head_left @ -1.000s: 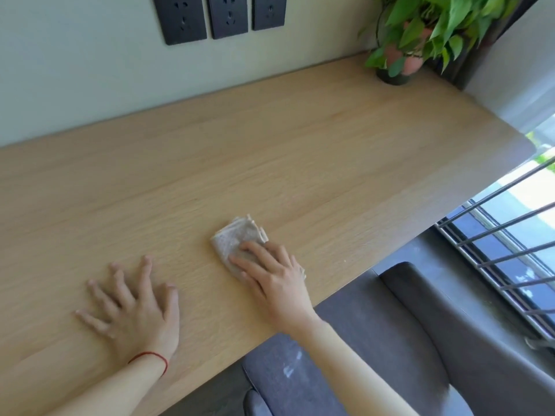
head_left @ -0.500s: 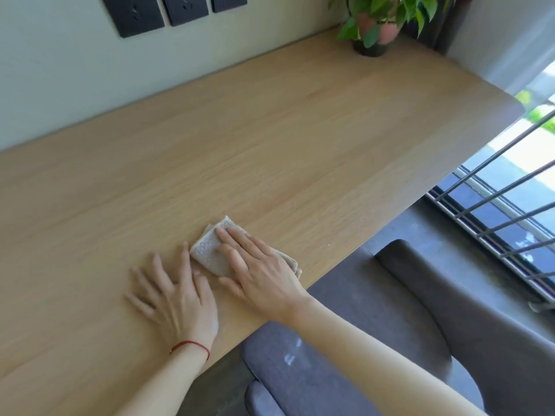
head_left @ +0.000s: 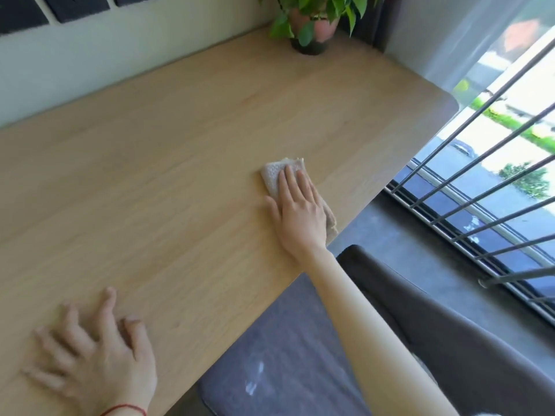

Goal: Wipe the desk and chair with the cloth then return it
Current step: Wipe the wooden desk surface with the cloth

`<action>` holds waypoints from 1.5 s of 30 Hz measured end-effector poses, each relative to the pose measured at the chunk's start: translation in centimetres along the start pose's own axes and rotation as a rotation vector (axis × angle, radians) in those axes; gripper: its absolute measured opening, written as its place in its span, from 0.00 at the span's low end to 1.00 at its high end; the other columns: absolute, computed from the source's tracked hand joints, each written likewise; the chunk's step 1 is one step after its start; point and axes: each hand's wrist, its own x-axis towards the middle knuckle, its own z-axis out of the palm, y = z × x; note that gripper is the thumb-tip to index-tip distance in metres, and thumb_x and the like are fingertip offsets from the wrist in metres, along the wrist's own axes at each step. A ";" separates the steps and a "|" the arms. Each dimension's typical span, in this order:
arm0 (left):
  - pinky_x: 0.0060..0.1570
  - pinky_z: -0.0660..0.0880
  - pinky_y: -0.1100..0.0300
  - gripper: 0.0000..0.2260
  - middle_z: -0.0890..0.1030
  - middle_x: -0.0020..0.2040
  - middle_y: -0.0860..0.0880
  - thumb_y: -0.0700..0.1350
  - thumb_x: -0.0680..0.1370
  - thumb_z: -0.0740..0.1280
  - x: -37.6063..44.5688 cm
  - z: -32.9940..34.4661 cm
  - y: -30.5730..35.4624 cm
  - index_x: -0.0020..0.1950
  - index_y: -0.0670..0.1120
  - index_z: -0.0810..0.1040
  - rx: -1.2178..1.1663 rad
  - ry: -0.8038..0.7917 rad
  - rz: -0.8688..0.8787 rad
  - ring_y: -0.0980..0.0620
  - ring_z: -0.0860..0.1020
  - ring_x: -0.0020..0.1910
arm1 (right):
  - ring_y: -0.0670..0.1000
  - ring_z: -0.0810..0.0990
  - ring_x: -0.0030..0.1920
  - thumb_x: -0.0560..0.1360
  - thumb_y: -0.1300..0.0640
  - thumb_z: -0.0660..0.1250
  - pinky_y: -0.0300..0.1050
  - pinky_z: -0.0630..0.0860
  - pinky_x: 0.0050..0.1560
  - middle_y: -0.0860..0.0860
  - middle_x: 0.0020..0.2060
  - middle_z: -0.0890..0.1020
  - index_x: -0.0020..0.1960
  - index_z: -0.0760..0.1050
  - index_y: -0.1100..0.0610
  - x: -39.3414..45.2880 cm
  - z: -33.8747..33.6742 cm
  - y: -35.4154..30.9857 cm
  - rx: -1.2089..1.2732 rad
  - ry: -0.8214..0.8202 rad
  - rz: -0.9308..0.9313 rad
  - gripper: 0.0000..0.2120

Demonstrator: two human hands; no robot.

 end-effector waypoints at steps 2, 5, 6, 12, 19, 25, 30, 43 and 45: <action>0.59 0.62 0.26 0.22 0.61 0.72 0.42 0.55 0.75 0.52 -0.2 0.6 -0.5 0.67 0.52 0.69 0.018 0.047 0.011 0.29 0.63 0.67 | 0.54 0.56 0.77 0.81 0.46 0.54 0.50 0.54 0.78 0.52 0.76 0.63 0.75 0.60 0.58 -2.5 0.3 -1.1 0.021 -0.016 -0.185 0.26; 0.60 0.62 0.28 0.23 0.62 0.72 0.42 0.58 0.76 0.49 -0.6 0.9 -0.7 0.67 0.52 0.69 0.048 0.087 0.033 0.29 0.63 0.66 | 0.53 0.60 0.76 0.81 0.50 0.56 0.48 0.58 0.76 0.51 0.75 0.65 0.74 0.62 0.56 -3.5 -0.7 0.8 0.018 -0.116 -0.397 0.24; 0.61 0.62 0.28 0.24 0.62 0.72 0.42 0.58 0.76 0.49 -0.5 1.1 -0.9 0.67 0.52 0.69 0.059 0.095 0.040 0.29 0.63 0.66 | 0.53 0.61 0.75 0.81 0.52 0.57 0.48 0.61 0.75 0.52 0.74 0.65 0.74 0.63 0.57 -2.4 -1.1 2.1 0.011 -0.105 -0.377 0.23; 0.66 0.52 0.29 0.22 0.68 0.68 0.36 0.52 0.75 0.54 0.0 0.9 0.3 0.66 0.48 0.73 0.098 0.120 0.046 0.32 0.60 0.71 | 0.54 0.50 0.78 0.83 0.52 0.48 0.53 0.54 0.77 0.56 0.78 0.56 0.76 0.55 0.61 9.5 -3.5 10.8 -0.004 -0.017 0.164 0.24; 0.66 0.51 0.29 0.23 0.68 0.69 0.35 0.51 0.74 0.54 0.0 0.8 0.2 0.66 0.47 0.74 0.123 0.073 -0.009 0.32 0.59 0.72 | 0.56 0.50 0.78 0.83 0.51 0.46 0.52 0.50 0.77 0.56 0.78 0.56 0.76 0.53 0.62 12.2 -2.2 10.0 -0.058 -0.006 0.210 0.25; 0.66 0.49 0.27 0.23 0.67 0.66 0.36 0.48 0.73 0.54 1.7 -0.1 2.6 0.65 0.44 0.71 0.060 0.022 0.077 0.29 0.64 0.68 | 0.55 0.50 0.78 0.83 0.51 0.47 0.52 0.49 0.78 0.55 0.78 0.55 0.77 0.53 0.61 12.0 -2.4 9.9 -0.069 0.007 0.189 0.25; 0.69 0.48 0.30 0.24 0.63 0.72 0.37 0.48 0.74 0.55 5.4 1.6 8.3 0.71 0.50 0.67 -0.047 -0.075 0.115 0.32 0.59 0.72 | 0.54 0.50 0.78 0.83 0.50 0.48 0.52 0.50 0.78 0.55 0.78 0.56 0.76 0.54 0.61 12.2 -2.5 10.5 -0.076 0.015 0.164 0.25; 0.67 0.52 0.29 0.22 0.68 0.69 0.36 0.52 0.75 0.53 5.7 2.8 9.0 0.67 0.51 0.71 0.076 -0.053 0.116 0.30 0.59 0.71 | 0.53 0.57 0.77 0.81 0.49 0.52 0.50 0.55 0.76 0.54 0.76 0.61 0.75 0.61 0.58 7.2 -4.1 11.3 -0.008 -0.156 -0.341 0.25; 0.67 0.52 0.29 0.23 0.68 0.69 0.37 0.53 0.75 0.52 5.8 2.8 9.2 0.68 0.51 0.70 0.094 -0.064 0.109 0.30 0.59 0.71 | 0.55 0.59 0.76 0.82 0.54 0.53 0.52 0.60 0.74 0.56 0.76 0.63 0.73 0.63 0.60 10.7 -5.2 14.7 0.023 -0.064 -0.060 0.21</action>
